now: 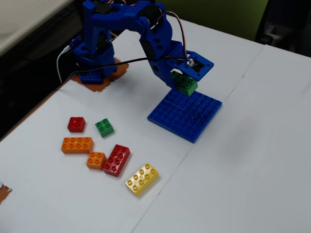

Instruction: Pick up the 2x4 green block and go up the 8x8 blue block.

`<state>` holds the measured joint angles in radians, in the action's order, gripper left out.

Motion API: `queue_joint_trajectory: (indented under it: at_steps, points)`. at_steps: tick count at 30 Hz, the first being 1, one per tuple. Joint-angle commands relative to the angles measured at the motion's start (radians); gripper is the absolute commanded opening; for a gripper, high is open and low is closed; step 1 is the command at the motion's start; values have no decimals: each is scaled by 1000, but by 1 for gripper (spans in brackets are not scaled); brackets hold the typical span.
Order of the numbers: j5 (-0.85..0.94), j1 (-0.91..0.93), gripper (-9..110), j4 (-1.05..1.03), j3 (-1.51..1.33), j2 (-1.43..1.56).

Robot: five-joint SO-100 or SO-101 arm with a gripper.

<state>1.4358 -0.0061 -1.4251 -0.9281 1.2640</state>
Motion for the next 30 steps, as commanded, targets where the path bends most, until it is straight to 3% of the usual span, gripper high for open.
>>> queue_joint_trajectory:
  at_steps: [1, 30]
  points:
    - [-34, -18, 2, 48, 61, 15]
    - [199, 18, 3, -21, 51, 6]
